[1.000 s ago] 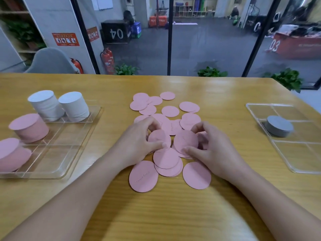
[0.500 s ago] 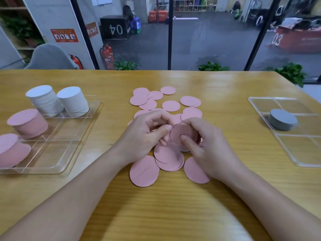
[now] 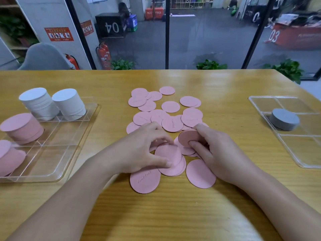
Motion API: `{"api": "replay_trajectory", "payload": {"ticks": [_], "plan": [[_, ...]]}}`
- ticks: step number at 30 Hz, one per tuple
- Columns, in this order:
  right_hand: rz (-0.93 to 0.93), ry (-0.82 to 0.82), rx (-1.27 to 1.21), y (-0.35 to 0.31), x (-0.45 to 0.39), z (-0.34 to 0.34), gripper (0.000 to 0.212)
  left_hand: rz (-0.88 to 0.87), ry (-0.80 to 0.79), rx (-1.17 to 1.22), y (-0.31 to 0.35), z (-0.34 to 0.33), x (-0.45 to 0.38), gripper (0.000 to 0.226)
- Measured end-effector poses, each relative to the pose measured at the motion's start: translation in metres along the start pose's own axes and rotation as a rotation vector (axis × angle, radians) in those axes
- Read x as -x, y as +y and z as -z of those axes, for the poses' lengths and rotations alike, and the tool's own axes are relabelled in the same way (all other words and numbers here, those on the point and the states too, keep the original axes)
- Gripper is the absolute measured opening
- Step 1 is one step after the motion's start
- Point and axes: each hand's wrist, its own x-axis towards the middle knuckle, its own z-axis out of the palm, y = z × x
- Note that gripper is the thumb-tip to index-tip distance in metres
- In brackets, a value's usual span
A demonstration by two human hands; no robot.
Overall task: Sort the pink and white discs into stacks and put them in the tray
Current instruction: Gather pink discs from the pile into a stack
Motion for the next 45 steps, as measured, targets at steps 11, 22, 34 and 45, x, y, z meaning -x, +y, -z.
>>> {"api": "replay_trajectory", "payload": {"ticks": [11,22,34,45], "plan": [[-0.061,0.019,-0.079,-0.001,0.003,0.002,0.021,-0.004,0.481,0.49,-0.009,0.003,-0.011,0.013],[-0.019,0.048,-0.165,-0.004,0.006,0.006,0.013,0.009,0.43,0.453,-0.003,-0.002,-0.009,0.027],[0.035,-0.008,0.005,-0.01,0.005,-0.008,0.013,-0.06,0.262,0.637,0.005,-0.007,-0.005,0.028],[0.031,-0.018,-0.033,-0.01,0.005,-0.005,0.017,0.176,0.16,0.036,-0.051,0.043,0.029,0.044]]}}
